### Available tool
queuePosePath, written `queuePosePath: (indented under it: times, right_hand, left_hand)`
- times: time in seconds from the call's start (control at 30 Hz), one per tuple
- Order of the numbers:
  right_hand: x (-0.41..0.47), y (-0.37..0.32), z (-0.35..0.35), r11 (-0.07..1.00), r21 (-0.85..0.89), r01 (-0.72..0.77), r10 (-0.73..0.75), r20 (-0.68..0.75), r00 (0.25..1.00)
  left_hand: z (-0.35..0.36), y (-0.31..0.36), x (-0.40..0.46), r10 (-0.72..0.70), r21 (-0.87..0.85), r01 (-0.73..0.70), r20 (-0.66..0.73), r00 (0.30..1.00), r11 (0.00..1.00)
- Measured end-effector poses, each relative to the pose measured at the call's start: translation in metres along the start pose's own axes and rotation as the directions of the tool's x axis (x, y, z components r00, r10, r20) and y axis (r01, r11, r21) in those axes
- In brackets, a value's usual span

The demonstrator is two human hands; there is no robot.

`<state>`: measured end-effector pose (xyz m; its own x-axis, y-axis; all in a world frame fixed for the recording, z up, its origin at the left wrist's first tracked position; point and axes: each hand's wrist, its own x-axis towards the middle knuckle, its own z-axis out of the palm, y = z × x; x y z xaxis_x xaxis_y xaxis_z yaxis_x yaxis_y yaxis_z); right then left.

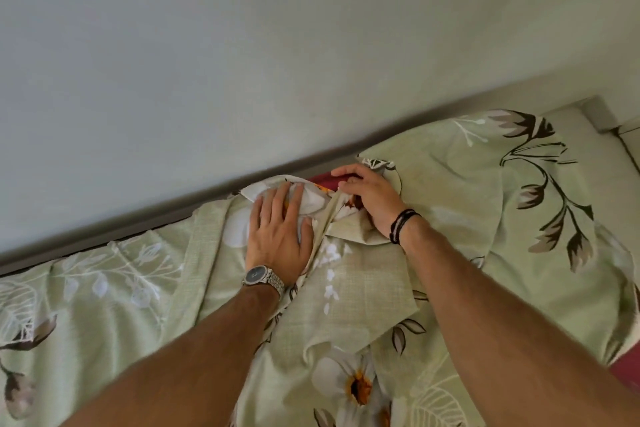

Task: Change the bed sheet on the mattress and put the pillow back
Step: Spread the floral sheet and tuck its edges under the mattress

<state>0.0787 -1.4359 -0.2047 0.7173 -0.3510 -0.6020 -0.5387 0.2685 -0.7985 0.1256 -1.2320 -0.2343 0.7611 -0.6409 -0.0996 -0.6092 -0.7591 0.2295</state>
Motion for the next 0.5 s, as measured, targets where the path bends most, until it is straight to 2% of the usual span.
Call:
queuePosePath:
  times: [0.1, 0.17, 0.2, 0.23, 0.27, 0.3, 0.37, 0.43, 0.47, 0.5]
  right_hand:
    - [-0.004, -0.001, 0.003, 0.999, -0.036, 0.010, -0.013, -0.079, 0.997]
    - [-0.011, -0.007, 0.001, 0.968, -0.231, 0.096, -0.119, -0.087, 0.989]
    - [-0.015, -0.009, -0.005, 0.897, -0.410, 0.164, -0.213, -0.077, 0.974]
    - [-0.019, -0.010, -0.015, 0.766, -0.604, 0.218, -0.318, -0.062, 0.946]
    - [-0.025, -0.008, -0.034, 0.587, -0.779, 0.219, -0.415, -0.058, 0.908]
    - [-0.031, -0.005, -0.059, 0.415, -0.898, 0.143, -0.488, -0.087, 0.869]
    - [-0.044, 0.001, -0.119, 0.217, -0.944, -0.250, -0.461, -0.325, 0.826]
    - [-0.061, -0.003, -0.160, 0.215, -0.797, -0.564, -0.263, -0.604, 0.753]
    - [-0.067, -0.010, -0.168, 0.211, -0.729, -0.652, -0.160, -0.683, 0.712]
    - [-0.069, -0.021, -0.168, 0.157, -0.702, -0.695, -0.117, -0.712, 0.693]
  left_hand:
    - [0.000, 0.001, 0.000, -0.005, 0.020, 0.005, 0.024, 1.000, 1.000]
    - [0.001, 0.001, 0.000, -0.001, 0.027, 0.000, 0.032, 0.999, 1.000]
    - [0.001, 0.001, 0.001, 0.002, 0.029, -0.003, 0.038, 0.999, 1.000]
    - [0.002, 0.001, 0.003, 0.001, 0.022, -0.002, 0.043, 0.999, 1.000]
    - [0.001, 0.001, 0.003, -0.004, 0.012, 0.004, 0.048, 0.999, 1.000]
    - [0.002, -0.001, 0.002, -0.012, 0.006, 0.011, 0.058, 0.998, 1.000]
    - [0.003, -0.002, 0.001, -0.014, 0.011, 0.014, 0.066, 0.998, 1.000]
    - [0.004, -0.004, 0.002, -0.021, 0.007, 0.020, 0.076, 0.997, 1.000]
    - [0.004, -0.004, 0.002, -0.018, 0.003, 0.018, 0.087, 0.996, 1.000]
    - [0.004, -0.003, 0.002, -0.017, 0.002, 0.017, 0.089, 0.996, 1.000]
